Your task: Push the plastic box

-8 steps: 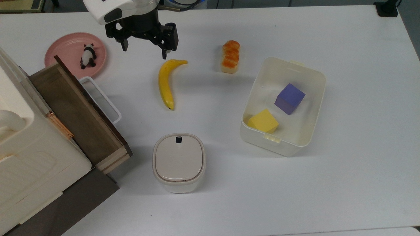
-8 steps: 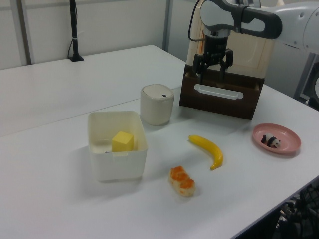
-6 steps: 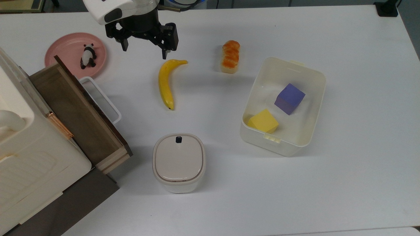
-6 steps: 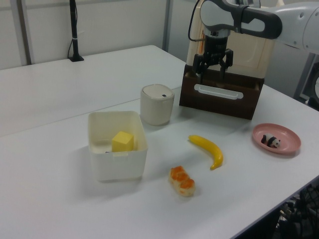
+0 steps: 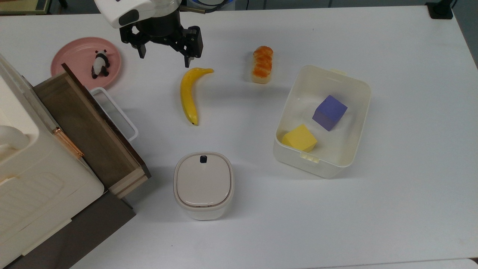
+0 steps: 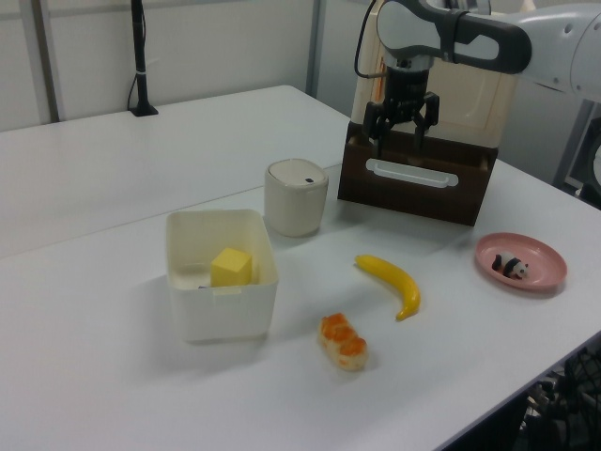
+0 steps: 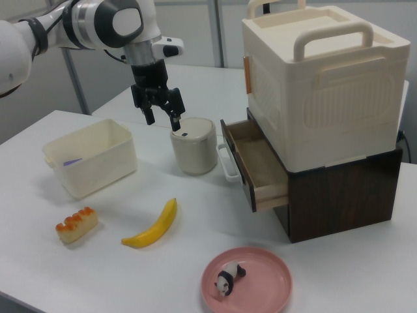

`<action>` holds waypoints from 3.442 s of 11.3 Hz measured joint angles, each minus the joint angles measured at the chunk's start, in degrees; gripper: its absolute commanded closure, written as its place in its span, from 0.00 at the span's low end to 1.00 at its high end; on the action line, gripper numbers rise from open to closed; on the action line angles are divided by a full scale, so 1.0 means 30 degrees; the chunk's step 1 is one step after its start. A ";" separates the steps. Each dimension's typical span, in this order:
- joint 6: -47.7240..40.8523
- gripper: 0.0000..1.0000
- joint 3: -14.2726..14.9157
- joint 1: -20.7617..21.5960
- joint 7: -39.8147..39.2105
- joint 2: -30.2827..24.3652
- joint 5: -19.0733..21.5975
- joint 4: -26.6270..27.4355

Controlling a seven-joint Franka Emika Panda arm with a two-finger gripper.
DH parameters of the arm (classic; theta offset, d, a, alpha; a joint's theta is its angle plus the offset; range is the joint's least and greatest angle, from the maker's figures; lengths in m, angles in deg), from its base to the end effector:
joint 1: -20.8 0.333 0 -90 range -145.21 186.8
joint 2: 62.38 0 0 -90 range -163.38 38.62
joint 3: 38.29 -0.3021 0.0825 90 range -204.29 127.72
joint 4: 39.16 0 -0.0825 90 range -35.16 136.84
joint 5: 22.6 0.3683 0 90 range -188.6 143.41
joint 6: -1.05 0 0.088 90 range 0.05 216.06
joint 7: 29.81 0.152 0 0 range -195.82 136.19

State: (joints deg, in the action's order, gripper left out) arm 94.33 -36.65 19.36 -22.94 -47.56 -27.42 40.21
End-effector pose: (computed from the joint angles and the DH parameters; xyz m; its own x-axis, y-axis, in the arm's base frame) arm 0.6145 -0.0436 0.5066 0.9860 -0.1667 -0.0050 -0.1656 -0.9819 0.0924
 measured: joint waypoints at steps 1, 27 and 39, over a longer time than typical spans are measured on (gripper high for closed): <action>0.0000 0.00 0.0000 0.0000 0.0000 0.0000 0.0000 0.0000; 0.1884 0.00 -0.0161 0.3967 -1.6830 0.2127 0.0244 0.1397; 0.6371 0.00 -0.0224 0.8111 -1.3345 0.4177 -0.0481 0.2886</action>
State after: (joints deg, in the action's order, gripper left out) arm 113.44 -37.32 43.69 -62.98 -35.03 -28.87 48.87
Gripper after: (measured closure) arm 0.000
